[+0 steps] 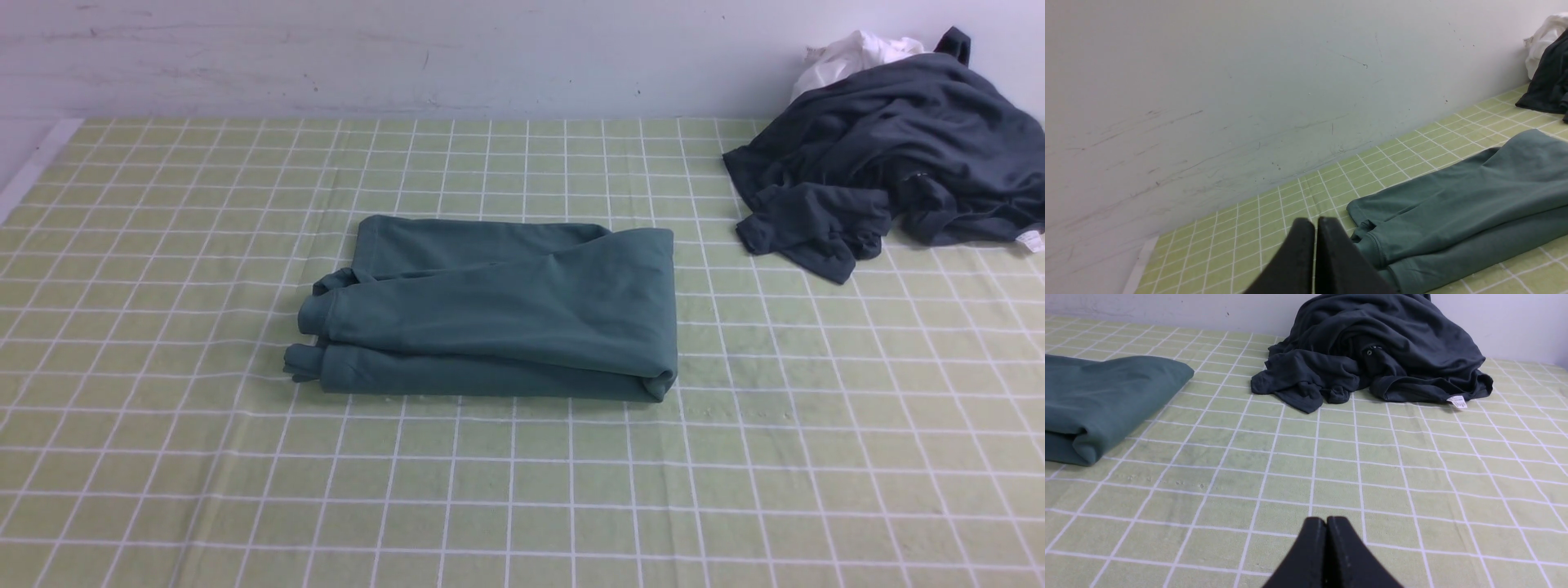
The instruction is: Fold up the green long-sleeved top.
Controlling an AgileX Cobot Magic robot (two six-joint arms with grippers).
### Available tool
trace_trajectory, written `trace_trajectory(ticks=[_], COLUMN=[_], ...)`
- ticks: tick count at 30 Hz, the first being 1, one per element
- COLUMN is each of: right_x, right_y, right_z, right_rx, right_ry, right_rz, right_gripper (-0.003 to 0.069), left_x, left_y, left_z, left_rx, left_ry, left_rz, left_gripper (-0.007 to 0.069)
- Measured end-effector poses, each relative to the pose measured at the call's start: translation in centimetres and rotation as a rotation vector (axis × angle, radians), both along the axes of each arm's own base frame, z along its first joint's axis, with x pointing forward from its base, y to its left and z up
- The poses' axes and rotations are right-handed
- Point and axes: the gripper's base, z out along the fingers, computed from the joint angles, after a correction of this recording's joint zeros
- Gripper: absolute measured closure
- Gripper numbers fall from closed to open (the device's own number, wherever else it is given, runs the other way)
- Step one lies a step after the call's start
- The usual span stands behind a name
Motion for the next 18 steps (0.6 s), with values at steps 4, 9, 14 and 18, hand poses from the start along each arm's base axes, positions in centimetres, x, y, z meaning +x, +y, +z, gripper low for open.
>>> trace_trajectory(ticks=[4,9,14,18], right_x=[0.0,0.0,0.0,0.0], right_y=[0.0,0.0,0.0,0.0], right_z=[0.0,0.0,0.0,0.0], right_rx=[0.0,0.0,-0.001,-0.001], right_ry=[0.0,0.0,0.0,0.0], right_rz=[0.0,0.0,0.0,-0.001], right_gripper=[0.0673,0.0673,0.0673,0.0673], left_x=[0.0,0.0,0.0,0.4], left_y=[0.0,0.0,0.2,0.6], left_z=[0.0,-0.1,-1.9,-4.2], left_rx=[0.0,0.0,0.001,0.056], left_ry=[0.0,0.002,-0.018,-0.004], left_rz=[0.0,0.0,0.034,0.119], left_gripper=[0.0629,0.0629,0.0629,0.0629])
